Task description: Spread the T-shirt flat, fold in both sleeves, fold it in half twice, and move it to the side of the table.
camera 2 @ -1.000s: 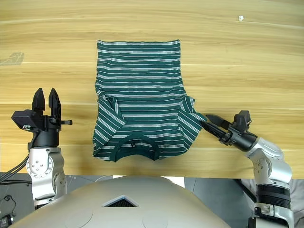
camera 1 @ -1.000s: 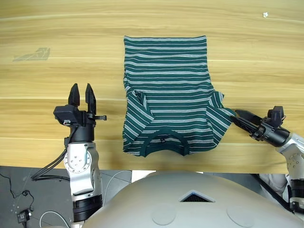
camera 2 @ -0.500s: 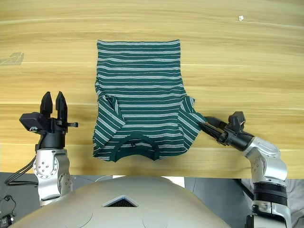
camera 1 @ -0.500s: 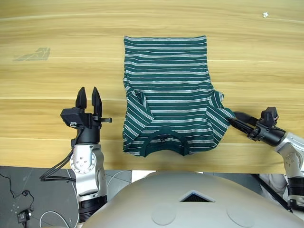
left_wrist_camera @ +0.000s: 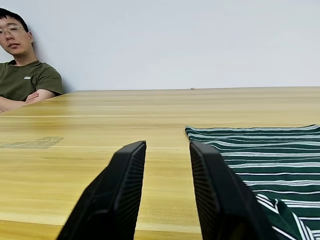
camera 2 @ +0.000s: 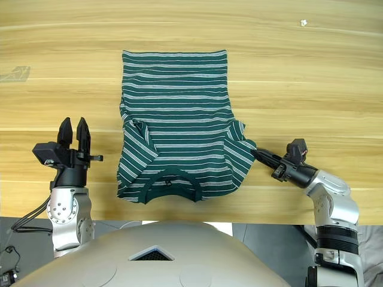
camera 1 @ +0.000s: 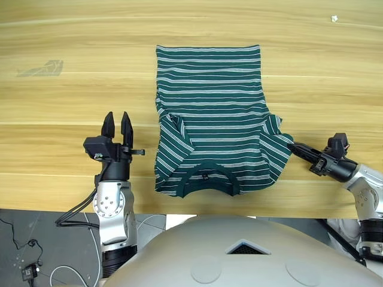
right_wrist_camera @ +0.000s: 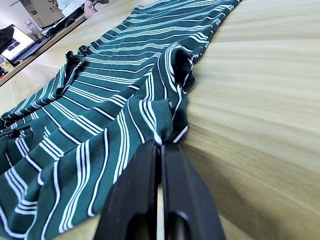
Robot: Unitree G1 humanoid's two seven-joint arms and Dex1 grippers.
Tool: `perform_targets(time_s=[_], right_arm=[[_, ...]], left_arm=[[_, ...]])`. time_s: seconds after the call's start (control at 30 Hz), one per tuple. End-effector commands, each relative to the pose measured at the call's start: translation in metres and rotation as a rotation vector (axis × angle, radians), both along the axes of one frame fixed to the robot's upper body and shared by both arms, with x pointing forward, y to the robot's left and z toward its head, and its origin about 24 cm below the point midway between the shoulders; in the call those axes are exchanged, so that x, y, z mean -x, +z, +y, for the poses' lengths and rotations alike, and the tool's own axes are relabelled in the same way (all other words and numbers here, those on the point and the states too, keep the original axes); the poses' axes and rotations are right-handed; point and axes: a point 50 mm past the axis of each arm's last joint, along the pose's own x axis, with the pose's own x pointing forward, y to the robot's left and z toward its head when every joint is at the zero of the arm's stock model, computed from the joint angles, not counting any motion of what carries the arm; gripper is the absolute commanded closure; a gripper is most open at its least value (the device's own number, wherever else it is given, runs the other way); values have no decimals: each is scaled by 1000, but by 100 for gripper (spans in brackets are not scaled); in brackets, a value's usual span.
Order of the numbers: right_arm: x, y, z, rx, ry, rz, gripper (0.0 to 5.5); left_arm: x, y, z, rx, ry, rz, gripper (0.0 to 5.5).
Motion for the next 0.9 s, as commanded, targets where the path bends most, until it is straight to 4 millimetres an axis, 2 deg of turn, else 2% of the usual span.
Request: perform_targets(time_s=[0.03, 0.13, 0.2, 0.27, 0.4, 0.57, 0.9], right_arm=[[-7, 13, 4, -43, 19, -82, 547], [-16, 30, 14, -76, 39, -174, 547], [-21, 32, 22, -56, 57, -209, 547], [-23, 31, 31, -29, 78, -217, 547], [-21, 17, 65, 76, 182, -251, 547], [-14, 14, 103, 66, 337, -294, 547], [-3, 8, 119, 79, 399, -295, 547]], left_arm=[[-5, -1, -1, -8, -11, -3, 387], [-7, -2, -1, -12, -16, -2, 387], [-8, -3, -1, -14, -19, -1, 387], [-9, -3, -2, -14, -23, 0, 387], [-10, -4, -4, -19, -35, 8, 387], [-11, -5, -8, -29, -63, 15, 387], [-9, -4, -11, -33, -84, 19, 387]])
